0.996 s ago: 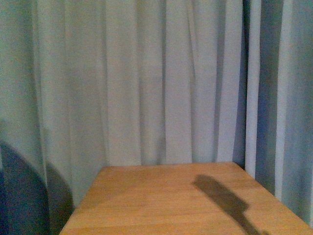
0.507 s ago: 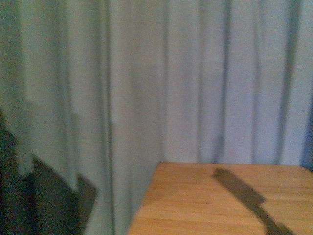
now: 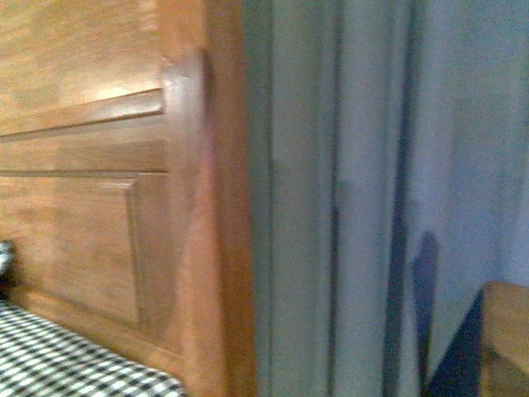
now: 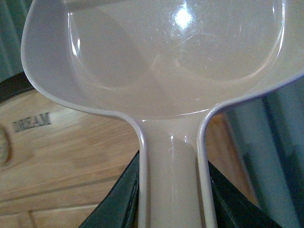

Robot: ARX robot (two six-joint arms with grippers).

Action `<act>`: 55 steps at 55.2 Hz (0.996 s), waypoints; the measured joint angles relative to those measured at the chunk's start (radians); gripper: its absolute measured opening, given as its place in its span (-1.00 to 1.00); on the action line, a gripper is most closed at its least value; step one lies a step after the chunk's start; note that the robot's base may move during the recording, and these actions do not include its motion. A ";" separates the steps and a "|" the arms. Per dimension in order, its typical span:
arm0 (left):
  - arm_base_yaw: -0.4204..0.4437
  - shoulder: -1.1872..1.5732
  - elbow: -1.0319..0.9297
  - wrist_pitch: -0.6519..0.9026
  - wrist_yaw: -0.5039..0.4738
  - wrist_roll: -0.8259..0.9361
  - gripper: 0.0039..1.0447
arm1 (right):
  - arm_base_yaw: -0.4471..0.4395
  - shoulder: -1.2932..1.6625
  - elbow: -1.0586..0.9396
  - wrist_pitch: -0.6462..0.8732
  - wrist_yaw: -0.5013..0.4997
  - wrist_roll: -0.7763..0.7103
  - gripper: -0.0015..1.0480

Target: Clean up trash

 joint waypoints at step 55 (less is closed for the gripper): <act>0.001 -0.005 -0.001 0.000 -0.009 -0.002 -0.49 | 0.001 0.008 -0.003 0.000 -0.010 -0.001 -0.63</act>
